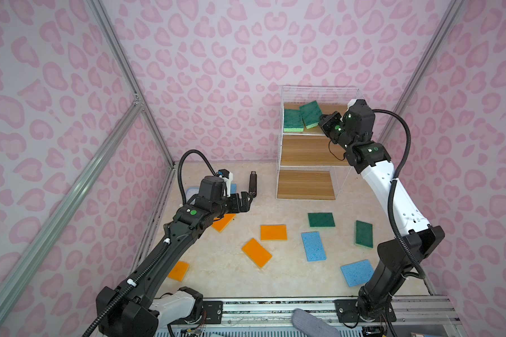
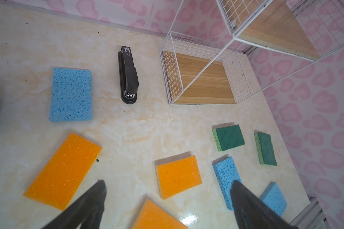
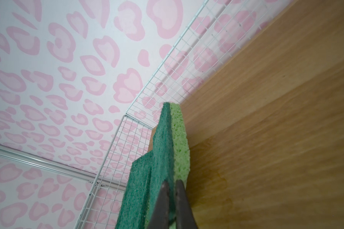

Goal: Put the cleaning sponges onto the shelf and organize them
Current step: 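Lower the green sponge with the right gripper beside the first sponge and release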

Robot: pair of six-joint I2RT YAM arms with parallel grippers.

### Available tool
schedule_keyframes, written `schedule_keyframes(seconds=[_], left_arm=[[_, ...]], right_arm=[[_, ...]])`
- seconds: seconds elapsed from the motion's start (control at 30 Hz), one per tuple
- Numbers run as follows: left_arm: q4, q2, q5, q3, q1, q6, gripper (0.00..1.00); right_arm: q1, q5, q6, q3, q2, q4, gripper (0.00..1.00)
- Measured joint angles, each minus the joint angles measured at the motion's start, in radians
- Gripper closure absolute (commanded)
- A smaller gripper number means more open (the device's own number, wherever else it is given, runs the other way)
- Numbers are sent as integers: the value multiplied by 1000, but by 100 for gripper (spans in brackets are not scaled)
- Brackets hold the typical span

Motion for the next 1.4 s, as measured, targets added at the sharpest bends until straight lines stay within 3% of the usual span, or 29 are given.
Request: schedule_keyframes(seconds=[0.53, 1.1, 1.33, 1.4], left_arm=[[0, -12, 5, -3, 0, -1, 1], [12, -11, 15, -13, 0, -1, 2], [14, -10, 15, -15, 0, -1, 1], [14, -10, 15, -15, 0, -1, 1]], right_arm=[[-55, -29, 0, 39, 10, -30, 97], [-16, -35, 0, -51, -34, 2, 92], [-8, -39, 0, -143, -100, 34, 69], [-6, -44, 0, -196, -122, 60, 68]])
